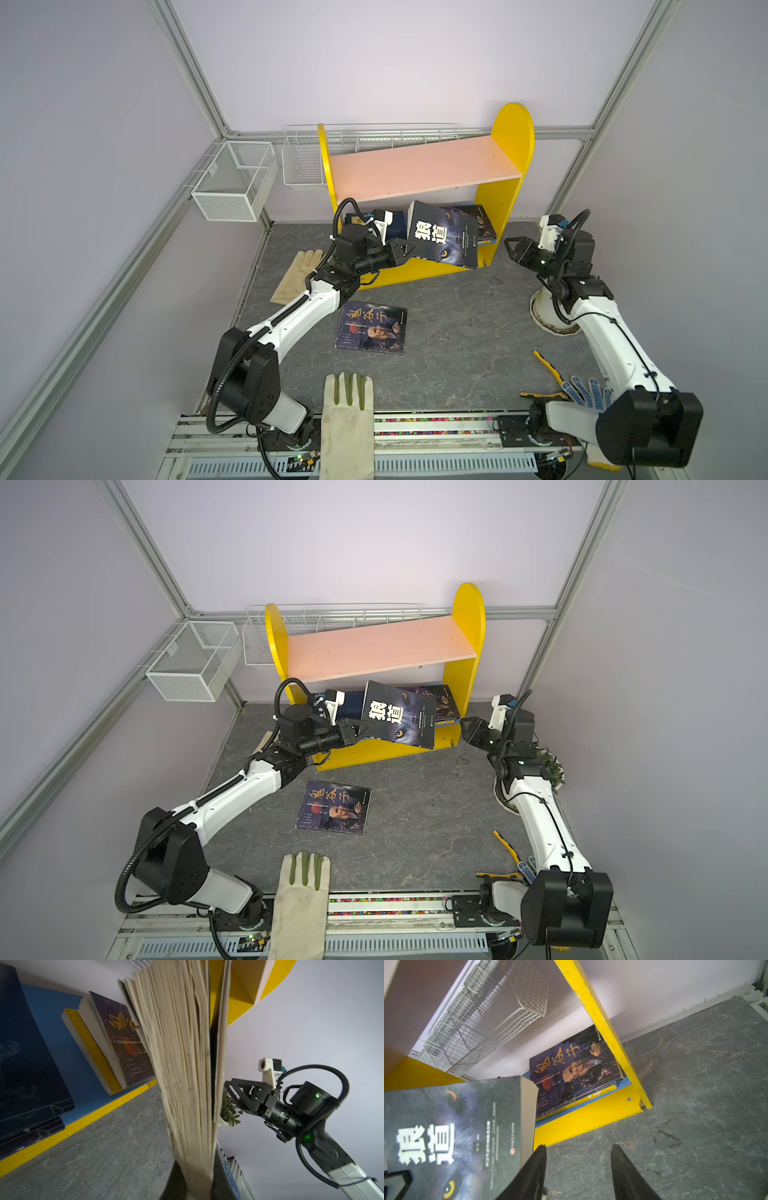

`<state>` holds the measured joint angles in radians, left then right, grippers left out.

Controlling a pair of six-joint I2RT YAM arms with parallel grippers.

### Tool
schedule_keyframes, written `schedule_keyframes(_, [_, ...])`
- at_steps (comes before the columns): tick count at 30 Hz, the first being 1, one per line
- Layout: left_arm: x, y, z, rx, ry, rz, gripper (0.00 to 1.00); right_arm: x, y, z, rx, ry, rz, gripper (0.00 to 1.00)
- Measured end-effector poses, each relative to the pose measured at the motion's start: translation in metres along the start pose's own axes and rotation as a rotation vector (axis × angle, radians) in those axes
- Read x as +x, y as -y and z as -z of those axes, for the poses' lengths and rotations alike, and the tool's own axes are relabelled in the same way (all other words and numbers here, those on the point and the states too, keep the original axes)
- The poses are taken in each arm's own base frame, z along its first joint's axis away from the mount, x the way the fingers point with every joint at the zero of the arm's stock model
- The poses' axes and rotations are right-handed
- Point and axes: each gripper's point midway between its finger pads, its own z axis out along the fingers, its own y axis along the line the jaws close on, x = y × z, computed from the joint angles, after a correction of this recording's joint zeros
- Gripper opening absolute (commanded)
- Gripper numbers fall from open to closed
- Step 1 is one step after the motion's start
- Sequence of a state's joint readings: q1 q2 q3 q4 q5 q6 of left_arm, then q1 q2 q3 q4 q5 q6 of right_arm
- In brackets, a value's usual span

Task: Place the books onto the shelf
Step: 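Carry the dark book onto the shelf with left gripper while right withdraws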

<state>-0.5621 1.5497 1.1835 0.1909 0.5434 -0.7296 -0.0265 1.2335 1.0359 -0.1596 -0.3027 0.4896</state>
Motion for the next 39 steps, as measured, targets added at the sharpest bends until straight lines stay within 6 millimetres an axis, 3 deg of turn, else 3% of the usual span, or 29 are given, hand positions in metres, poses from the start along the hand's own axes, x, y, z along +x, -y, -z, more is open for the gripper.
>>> schedule_keyframes(9, [0.008,-0.005,-0.054,-0.078,0.053,0.016,0.00,0.007,0.010,0.000,0.050,-0.021,0.005,0.53])
schedule_keyframes(14, [0.004,-0.022,-0.078,-0.128,0.092,0.054,0.00,0.009,0.012,0.001,0.056,-0.028,0.012,0.53])
schedule_keyframes(20, [-0.002,-0.048,-0.096,-0.202,0.150,0.096,0.00,0.005,0.007,0.007,0.047,-0.011,0.023,0.54])
schedule_keyframes(27, [-0.020,-0.045,-0.118,-0.199,0.206,0.093,0.00,0.002,0.003,0.012,0.039,0.002,0.028,0.54])
schedule_keyframes(33, [-0.016,-0.054,-0.133,-0.208,0.210,0.129,0.00,0.002,0.001,0.015,0.033,0.007,0.030,0.53])
schedule_keyframes(34, [-0.016,-0.054,-0.135,-0.206,0.209,0.135,0.08,0.002,0.000,0.016,0.031,0.008,0.031,0.54])
schedule_keyframes(37, [-0.018,-0.053,-0.143,-0.196,0.215,0.140,0.50,0.002,-0.002,0.017,0.022,0.007,0.034,0.53])
schedule_keyframes(39, [-0.017,-0.053,-0.147,-0.196,0.217,0.142,0.64,0.003,-0.004,0.017,0.018,0.006,0.037,0.54])
